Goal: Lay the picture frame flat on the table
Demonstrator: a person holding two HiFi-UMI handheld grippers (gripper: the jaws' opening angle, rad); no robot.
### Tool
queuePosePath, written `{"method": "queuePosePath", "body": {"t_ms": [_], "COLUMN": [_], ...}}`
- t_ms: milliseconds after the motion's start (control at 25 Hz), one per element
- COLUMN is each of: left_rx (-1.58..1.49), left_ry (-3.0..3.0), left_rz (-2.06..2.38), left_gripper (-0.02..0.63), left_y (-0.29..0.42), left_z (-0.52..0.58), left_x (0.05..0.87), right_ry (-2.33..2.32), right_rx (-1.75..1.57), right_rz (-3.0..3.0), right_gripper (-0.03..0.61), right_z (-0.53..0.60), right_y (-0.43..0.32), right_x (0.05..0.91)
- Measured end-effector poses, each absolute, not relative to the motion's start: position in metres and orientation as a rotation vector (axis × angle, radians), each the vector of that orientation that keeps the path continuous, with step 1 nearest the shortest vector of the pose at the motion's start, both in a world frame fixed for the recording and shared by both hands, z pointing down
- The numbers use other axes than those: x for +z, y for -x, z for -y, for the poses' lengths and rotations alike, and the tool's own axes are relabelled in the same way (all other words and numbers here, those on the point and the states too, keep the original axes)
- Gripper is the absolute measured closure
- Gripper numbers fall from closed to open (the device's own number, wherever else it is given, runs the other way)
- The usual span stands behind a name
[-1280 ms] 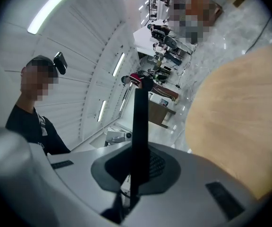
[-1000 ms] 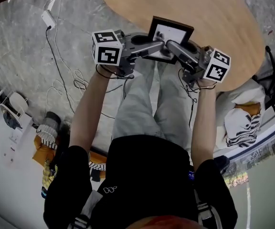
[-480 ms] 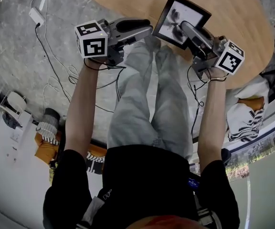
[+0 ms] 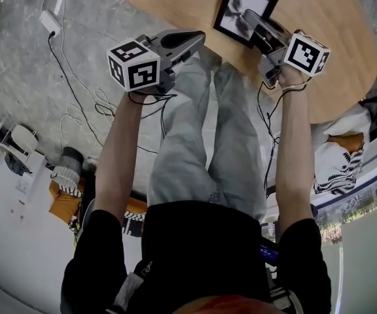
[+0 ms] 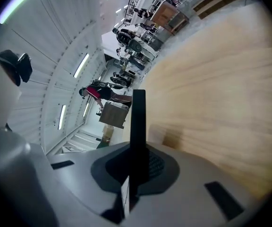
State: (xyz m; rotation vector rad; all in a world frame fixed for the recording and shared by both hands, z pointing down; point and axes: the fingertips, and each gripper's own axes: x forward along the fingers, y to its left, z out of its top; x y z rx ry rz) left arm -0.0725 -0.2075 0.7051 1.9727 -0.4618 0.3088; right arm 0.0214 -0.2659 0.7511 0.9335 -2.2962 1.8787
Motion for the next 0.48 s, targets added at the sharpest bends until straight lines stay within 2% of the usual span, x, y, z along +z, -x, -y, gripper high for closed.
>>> {"method": "queuePosePath", "body": {"t_ms": [400,480], "left_rx": [0.411,0.407], "left_ry": [-1.955,-1.949], "left_rz": [0.562,0.565], "left_gripper": [0.606,0.606], "left_y": [0.058,0.059], "left_z": [0.197,0.197], "left_x": [0.718,0.719], "right_ry": [-0.989,-1.03], "right_rx": [1.84,1.783], "right_rz": [2.158,2.139], "right_gripper": [0.558,0.54], "right_z": [0.265,0.265], "right_y": [-0.021,-0.023], "right_x": [0.778,0.781]}}
